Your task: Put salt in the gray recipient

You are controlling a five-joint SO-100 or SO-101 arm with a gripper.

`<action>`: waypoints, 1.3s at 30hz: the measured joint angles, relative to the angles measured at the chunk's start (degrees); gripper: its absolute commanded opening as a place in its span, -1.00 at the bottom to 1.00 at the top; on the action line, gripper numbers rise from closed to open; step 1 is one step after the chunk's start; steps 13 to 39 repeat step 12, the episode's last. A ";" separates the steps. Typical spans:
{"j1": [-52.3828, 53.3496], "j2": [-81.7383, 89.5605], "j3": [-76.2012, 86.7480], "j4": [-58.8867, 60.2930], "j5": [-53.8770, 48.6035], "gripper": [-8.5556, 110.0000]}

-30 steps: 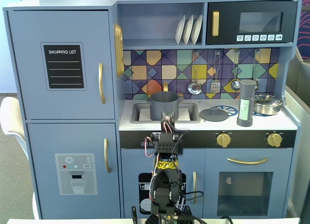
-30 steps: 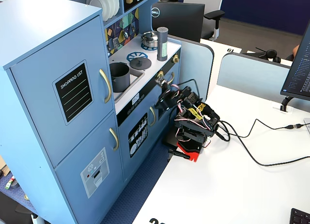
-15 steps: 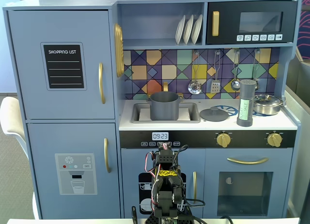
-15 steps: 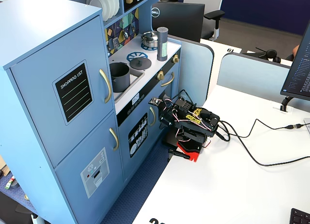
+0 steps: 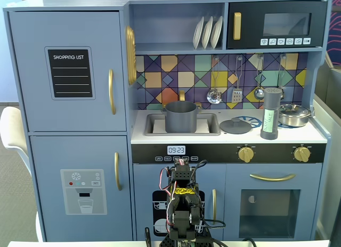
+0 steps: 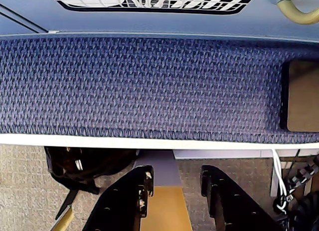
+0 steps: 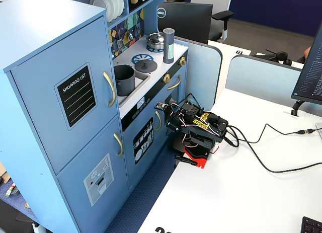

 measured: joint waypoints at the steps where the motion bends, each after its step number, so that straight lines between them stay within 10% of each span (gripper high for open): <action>1: 0.00 0.00 0.00 0.00 0.00 -0.78; 39: -3.25 0.00 0.00 0.00 0.00 -0.77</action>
